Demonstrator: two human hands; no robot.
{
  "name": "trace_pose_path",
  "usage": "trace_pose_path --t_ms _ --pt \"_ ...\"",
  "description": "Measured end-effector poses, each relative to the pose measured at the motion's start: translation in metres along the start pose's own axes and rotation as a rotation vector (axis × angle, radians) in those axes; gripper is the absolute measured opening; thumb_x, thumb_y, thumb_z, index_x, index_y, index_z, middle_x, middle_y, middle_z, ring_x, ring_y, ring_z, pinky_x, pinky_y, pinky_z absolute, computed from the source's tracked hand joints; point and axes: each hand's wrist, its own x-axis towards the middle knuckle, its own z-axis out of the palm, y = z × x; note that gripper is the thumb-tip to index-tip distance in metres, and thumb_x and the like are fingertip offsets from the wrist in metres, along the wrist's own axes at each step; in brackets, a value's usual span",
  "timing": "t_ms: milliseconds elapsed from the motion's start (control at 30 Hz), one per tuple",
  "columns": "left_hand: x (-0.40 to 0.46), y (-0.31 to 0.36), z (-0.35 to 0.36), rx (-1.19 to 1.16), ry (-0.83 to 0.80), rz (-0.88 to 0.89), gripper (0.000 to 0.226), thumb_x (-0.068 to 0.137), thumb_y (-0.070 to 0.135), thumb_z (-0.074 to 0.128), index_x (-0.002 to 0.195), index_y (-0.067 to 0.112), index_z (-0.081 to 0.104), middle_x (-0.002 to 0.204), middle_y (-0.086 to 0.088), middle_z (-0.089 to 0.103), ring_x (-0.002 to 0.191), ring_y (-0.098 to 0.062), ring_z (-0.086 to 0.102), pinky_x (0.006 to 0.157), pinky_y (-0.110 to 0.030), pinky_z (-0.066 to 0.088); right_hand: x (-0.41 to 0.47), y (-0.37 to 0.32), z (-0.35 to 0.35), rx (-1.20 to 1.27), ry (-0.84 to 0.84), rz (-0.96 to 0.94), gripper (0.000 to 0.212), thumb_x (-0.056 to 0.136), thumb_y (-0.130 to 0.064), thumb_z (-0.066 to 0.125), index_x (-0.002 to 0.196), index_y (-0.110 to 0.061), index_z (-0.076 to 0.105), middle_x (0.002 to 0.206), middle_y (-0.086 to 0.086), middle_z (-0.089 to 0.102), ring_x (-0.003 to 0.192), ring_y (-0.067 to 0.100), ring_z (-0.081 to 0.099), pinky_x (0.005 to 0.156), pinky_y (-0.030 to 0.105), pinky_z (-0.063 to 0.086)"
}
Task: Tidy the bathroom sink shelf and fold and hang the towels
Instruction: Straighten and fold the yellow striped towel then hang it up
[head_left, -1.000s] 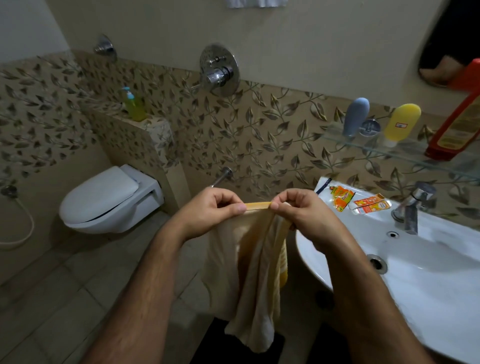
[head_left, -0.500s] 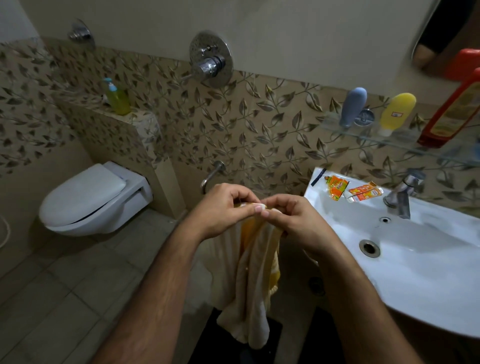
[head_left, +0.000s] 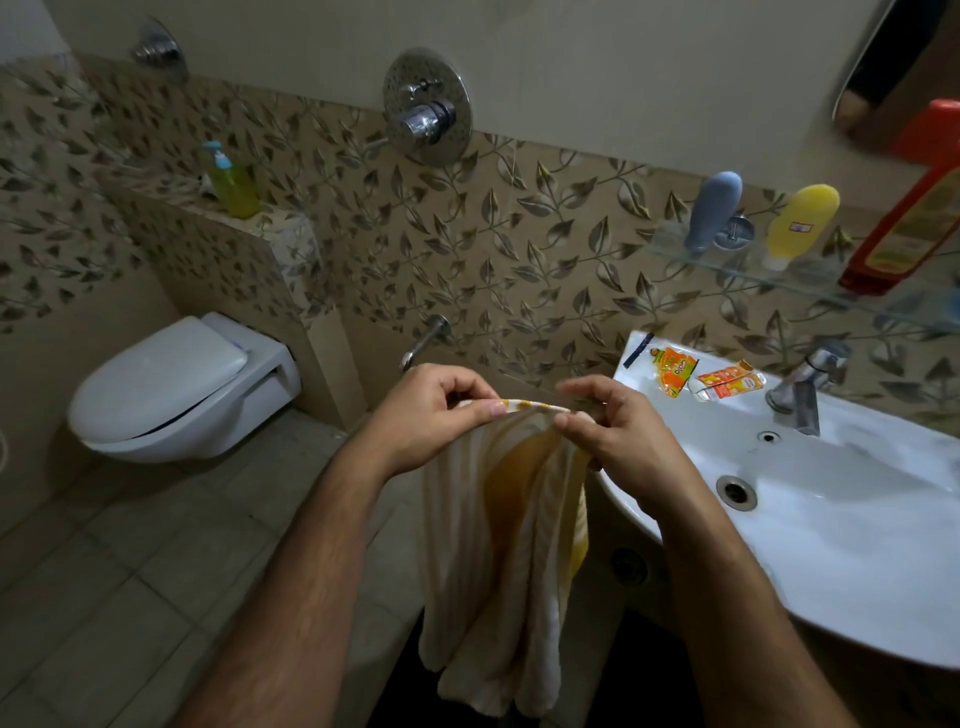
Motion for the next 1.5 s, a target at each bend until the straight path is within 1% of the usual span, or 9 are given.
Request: trace_pose_path --t_ms 67,233,400,733,800,900,967,1167,1500 --pt "0.002 0.003 0.004 0.068 -0.017 0.046 0.005 0.085 0.026 0.074 0.083 0.022 0.076 0.079 0.006 0.072 0.076 -0.005 0.065 0.07 -0.026 0.05 -0.002 -0.002 0.006 0.098 -0.121 -0.022 0.046 0.091 -0.008 0.066 0.133 -0.023 0.055 0.083 0.031 0.061 0.071 0.041 0.063 0.059 0.032 0.048" --pt "0.0 0.005 0.008 0.111 -0.024 0.084 0.002 0.084 0.027 0.074 0.084 0.026 0.075 0.08 0.01 0.071 0.078 -0.003 0.065 0.074 -0.032 0.054 -0.005 -0.011 0.019 0.066 -0.184 -0.083 0.019 0.091 -0.013 0.066 0.109 -0.007 0.07 0.079 0.018 0.065 0.067 0.023 0.058 0.053 0.021 0.045" --pt "-0.009 0.0 0.005 0.06 -0.045 0.054 0.006 0.084 0.03 0.074 0.085 0.025 0.076 0.08 0.006 0.073 0.079 -0.012 0.067 0.074 -0.036 0.053 -0.005 -0.01 0.02 0.005 -0.143 -0.039 0.015 0.09 -0.014 0.068 0.09 0.002 0.07 0.063 0.009 0.059 0.052 0.01 0.05 0.045 0.018 0.042" --pt "-0.025 -0.006 -0.004 -0.085 0.009 -0.049 0.01 0.086 0.024 0.073 0.088 0.014 0.076 0.084 0.003 0.074 0.076 -0.001 0.065 0.067 -0.011 0.048 -0.004 0.0 0.0 0.005 0.056 -0.017 0.013 0.093 -0.009 0.063 0.082 -0.007 0.07 0.059 -0.001 0.063 0.047 0.0 0.056 0.045 0.014 0.041" --pt "-0.022 -0.001 -0.001 -0.085 0.035 -0.035 0.009 0.084 0.025 0.074 0.086 0.016 0.076 0.083 0.002 0.074 0.076 -0.005 0.066 0.068 -0.016 0.05 -0.005 0.001 0.005 0.001 0.048 -0.013 0.006 0.092 -0.011 0.065 0.092 -0.012 0.071 0.066 0.003 0.067 0.055 0.005 0.062 0.049 0.018 0.045" --pt "-0.014 0.004 0.001 -0.027 0.024 -0.005 0.006 0.083 0.028 0.075 0.084 0.022 0.076 0.081 0.003 0.073 0.078 -0.013 0.067 0.072 -0.028 0.051 -0.007 -0.004 0.012 0.062 -0.112 -0.034 0.04 0.09 -0.011 0.068 0.128 -0.021 0.06 0.087 0.022 0.071 0.081 0.033 0.072 0.067 0.041 0.055" --pt "-0.01 0.005 0.001 0.037 -0.025 0.027 0.003 0.083 0.029 0.076 0.083 0.026 0.076 0.078 0.008 0.072 0.077 -0.007 0.066 0.072 -0.029 0.051 -0.005 -0.008 0.014 0.05 -0.188 -0.056 0.049 0.089 -0.015 0.069 0.135 -0.023 0.055 0.096 0.029 0.069 0.092 0.043 0.069 0.077 0.052 0.056" --pt "-0.012 0.006 0.001 0.08 -0.084 0.064 0.006 0.083 0.03 0.076 0.086 0.026 0.076 0.083 0.009 0.073 0.083 -0.004 0.067 0.076 -0.029 0.054 -0.007 -0.012 0.018 -0.052 -0.238 -0.065 0.02 0.089 -0.021 0.069 0.099 -0.004 0.071 0.082 0.026 0.068 0.067 0.02 0.058 0.05 0.021 0.045" --pt "-0.03 -0.012 -0.018 -0.114 0.029 -0.074 0.007 0.085 0.021 0.073 0.085 0.015 0.076 0.079 0.004 0.073 0.073 -0.001 0.064 0.067 -0.018 0.049 -0.003 -0.001 0.002 0.062 -0.02 0.011 0.011 0.093 -0.008 0.063 0.084 -0.003 0.066 0.061 0.005 0.061 0.051 0.01 0.053 0.045 0.016 0.042"
